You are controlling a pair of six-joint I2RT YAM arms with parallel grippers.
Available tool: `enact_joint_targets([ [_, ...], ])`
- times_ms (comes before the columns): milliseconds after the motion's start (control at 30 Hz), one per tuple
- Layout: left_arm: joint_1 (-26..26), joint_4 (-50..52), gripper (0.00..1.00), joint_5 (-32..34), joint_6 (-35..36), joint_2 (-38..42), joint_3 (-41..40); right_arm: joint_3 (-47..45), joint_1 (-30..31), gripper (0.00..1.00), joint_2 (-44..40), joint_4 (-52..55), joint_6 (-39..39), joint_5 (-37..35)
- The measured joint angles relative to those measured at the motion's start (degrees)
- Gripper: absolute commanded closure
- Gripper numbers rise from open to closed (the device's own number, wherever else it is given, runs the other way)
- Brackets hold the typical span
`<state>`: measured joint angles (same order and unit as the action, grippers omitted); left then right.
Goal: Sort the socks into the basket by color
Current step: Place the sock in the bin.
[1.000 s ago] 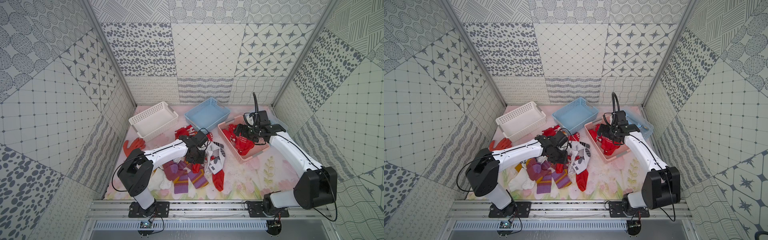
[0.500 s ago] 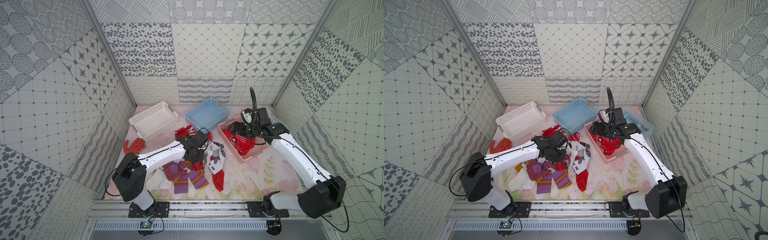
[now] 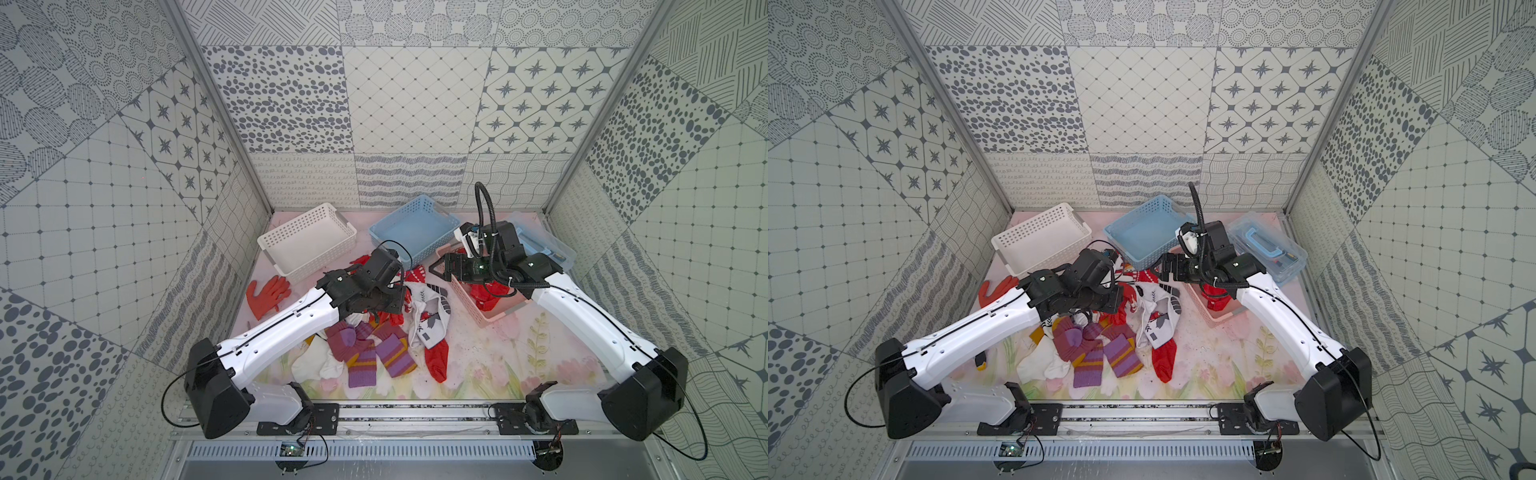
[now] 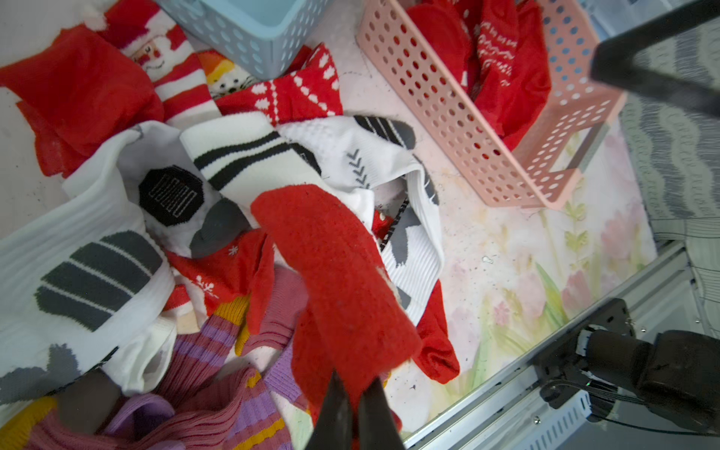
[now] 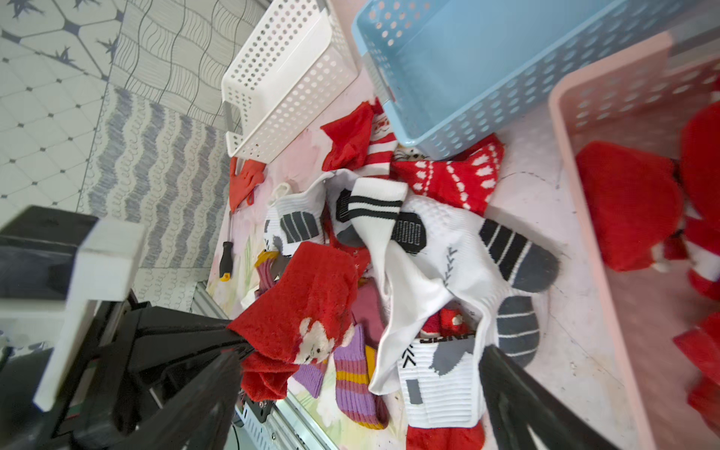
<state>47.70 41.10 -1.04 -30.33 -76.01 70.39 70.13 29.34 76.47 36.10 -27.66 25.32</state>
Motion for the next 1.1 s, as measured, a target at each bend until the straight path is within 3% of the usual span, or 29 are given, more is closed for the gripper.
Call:
enact_joint_targets([
  [333, -3.08, -5.42, 1.0, -6.8, -0.02, 1.64, 2.43, -2.19, 6.14, 0.02, 0.02, -7.52, -0.79, 4.92],
  [667, -4.61, -11.34, 1.0, -13.25, -2.1, 1.66, 2.69, -3.39, 8.22, 0.05, 0.33, -15.67, -1.53, 7.63],
  [733, -4.92, -11.54, 1.0, -14.08, -2.38, 1.66, 2.73, -3.39, 8.76, 0.14, 0.52, -17.09, -1.44, 7.72],
  [900, -5.55, -12.13, 1.0, -15.65, -3.72, 1.66, 2.75, -3.15, 9.73, 0.56, 0.61, -19.96, -0.94, 8.09],
  [1100, -6.67, -11.45, 1.0, -15.76, -5.42, 2.08, 2.6, -3.37, 8.76, 0.93, -0.2, -19.37, 0.37, 6.03],
])
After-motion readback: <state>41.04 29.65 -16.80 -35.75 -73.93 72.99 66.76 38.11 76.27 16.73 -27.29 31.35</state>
